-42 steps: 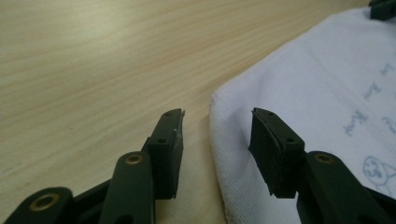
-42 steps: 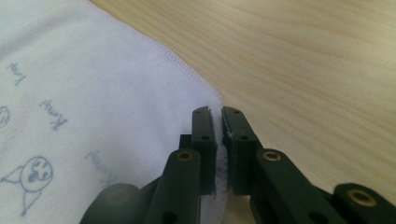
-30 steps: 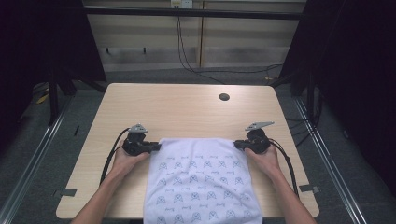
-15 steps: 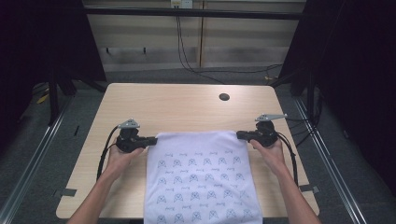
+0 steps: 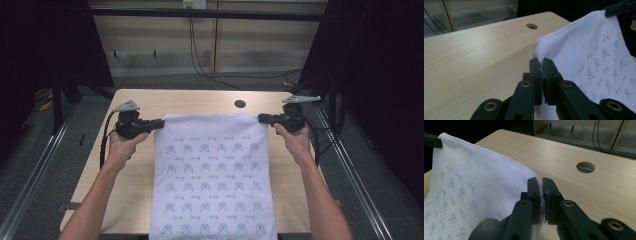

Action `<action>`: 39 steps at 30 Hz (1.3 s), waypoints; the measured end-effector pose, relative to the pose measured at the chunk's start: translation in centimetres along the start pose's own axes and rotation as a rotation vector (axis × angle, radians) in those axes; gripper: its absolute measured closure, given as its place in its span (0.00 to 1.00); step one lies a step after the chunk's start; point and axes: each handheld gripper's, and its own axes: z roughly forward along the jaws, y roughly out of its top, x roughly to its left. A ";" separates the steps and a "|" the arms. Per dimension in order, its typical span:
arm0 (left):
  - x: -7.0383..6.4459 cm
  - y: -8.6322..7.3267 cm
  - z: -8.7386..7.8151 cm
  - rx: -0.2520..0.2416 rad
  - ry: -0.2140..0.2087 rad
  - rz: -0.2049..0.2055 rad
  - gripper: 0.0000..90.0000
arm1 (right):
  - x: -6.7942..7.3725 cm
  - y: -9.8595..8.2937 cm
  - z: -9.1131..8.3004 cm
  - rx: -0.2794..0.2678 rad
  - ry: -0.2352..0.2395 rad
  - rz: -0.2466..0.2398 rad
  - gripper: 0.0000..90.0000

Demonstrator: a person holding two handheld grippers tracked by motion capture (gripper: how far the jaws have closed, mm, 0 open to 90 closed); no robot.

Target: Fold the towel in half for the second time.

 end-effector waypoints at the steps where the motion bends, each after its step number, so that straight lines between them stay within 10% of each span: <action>1: 0.0 0.3 0.1 -0.005 0.006 -0.008 0.97 | -0.1 0.6 -0.1 -0.005 -0.001 -0.005 0.95; 12: -0.4 7.6 -1.6 -0.098 0.078 0.040 0.97 | 0.4 8.2 -2.8 -0.058 -0.069 -0.092 0.95; 17: -1.4 7.2 -2.6 -0.119 0.047 0.052 0.97 | 1.4 9.3 -4.1 -0.115 -0.055 -0.109 0.95; 39: -9.4 -9.9 -6.5 0.114 -0.147 0.022 0.97 | 7.7 -10.5 -9.6 0.063 0.145 -0.082 0.95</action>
